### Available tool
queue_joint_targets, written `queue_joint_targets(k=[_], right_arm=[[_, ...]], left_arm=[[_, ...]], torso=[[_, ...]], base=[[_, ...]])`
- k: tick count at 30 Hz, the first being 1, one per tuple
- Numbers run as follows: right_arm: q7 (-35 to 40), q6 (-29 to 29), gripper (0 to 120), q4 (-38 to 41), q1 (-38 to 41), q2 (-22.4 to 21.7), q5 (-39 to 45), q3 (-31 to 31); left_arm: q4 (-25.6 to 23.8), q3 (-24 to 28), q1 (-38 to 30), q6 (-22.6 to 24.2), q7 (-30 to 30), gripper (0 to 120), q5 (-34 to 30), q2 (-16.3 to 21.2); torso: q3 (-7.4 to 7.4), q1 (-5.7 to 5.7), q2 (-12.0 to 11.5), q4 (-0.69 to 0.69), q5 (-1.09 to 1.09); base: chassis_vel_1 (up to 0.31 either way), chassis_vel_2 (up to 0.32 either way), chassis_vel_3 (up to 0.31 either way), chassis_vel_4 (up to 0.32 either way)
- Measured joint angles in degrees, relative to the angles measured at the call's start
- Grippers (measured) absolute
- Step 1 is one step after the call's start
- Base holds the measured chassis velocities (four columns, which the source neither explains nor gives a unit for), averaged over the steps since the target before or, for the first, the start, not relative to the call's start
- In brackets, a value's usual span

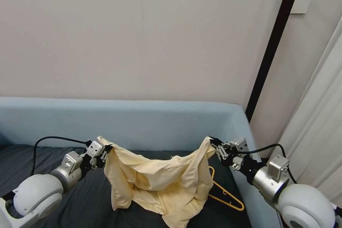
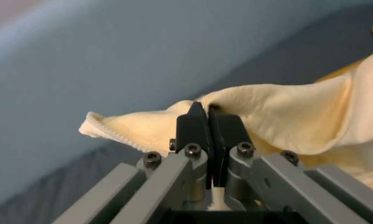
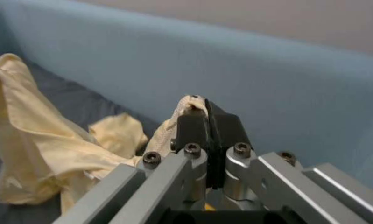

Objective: Pick up the clothes from the sofa and hang them on the clothes hanger.

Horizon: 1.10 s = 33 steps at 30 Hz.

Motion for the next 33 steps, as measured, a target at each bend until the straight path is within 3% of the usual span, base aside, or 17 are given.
queue_joint_targets(k=[1, 3, 5, 18, 22, 26, 28, 31, 33], right_arm=[[0.0, 0.0, 0, 0.0, 0.0, 0.0, 0.0, 0.0], [-1.1, 0.5, 0, -7.3, -0.1, 4.5, -2.2, -3.4], [-2.4, 1.4, 0, -13.0, -0.2, 7.5, -4.6, -5.5], [-5.8, 5.9, 1, -20.1, -1.5, 9.2, -10.9, -7.9], [-7.4, 7.6, 15, -20.1, -3.1, 8.3, -14.2, -7.4], [-11.0, 11.2, 34, -20.1, -6.0, 6.8, -19.0, -4.9], [-11.6, 11.8, 38, -20.3, -6.5, 6.6, -19.9, -4.4], [-13.7, 14.0, 53, -21.2, -8.8, 6.0, -23.6, -1.7], [-13.9, 14.5, 58, -21.1, -9.7, 5.7, -24.1, -0.8]], left_arm=[[0.0, 0.0, 0.0, 0.0, 0.0, 0, 0.0, 0.0], [4.6, 5.5, -0.9, -0.3, -1.1, 0, 1.1, -5.3], [9.1, 7.7, -1.6, -1.1, -1.3, 0, 2.7, -8.5], [16.0, 8.0, -2.7, -3.3, -2.0, 0, 3.1, -12.7], [16.4, 8.0, -2.1, -4.1, -2.0, 11, 3.9, -12.6], [16.4, 7.2, -0.2, -4.9, -2.2, 30, 7.1, -10.9], [16.4, 7.0, 0.3, -5.1, -2.4, 34, 7.8, -10.5], [16.3, 6.3, 2.9, -7.6, -4.4, 49, 13.4, -9.0], [16.4, 5.8, 4.1, -9.5, -5.0, 53, 16.0, -8.6]], torso=[[0.00, 0.00, 0.0, 0.00, 0.00], [0.00, 0.01, 0.0, 0.00, -0.03], [0.00, 0.00, 0.0, 0.01, 0.00], [0.00, 0.00, 0.0, 0.01, 0.00], [0.00, 0.00, 0.0, 0.01, -0.01], [-0.01, 0.00, 0.0, 0.01, 0.00], [-0.01, 0.00, 0.0, 0.01, 0.00], [-0.01, 0.00, 0.0, 0.02, 0.00], [-0.01, 0.00, 0.0, 0.02, 0.00]], base=[[0.000, 0.000, 0.000, 0.000], [0.000, 0.000, 0.000, 0.000], [0.000, 0.000, 0.000, 0.000], [0.000, 0.000, 0.000, 0.000], [0.000, 0.000, 0.000, 0.000], [0.000, 0.000, 0.000, 0.000], [0.000, 0.000, 0.000, 0.000], [0.000, 0.000, 0.000, 0.000], [0.000, 0.000, 0.000, 0.000]])
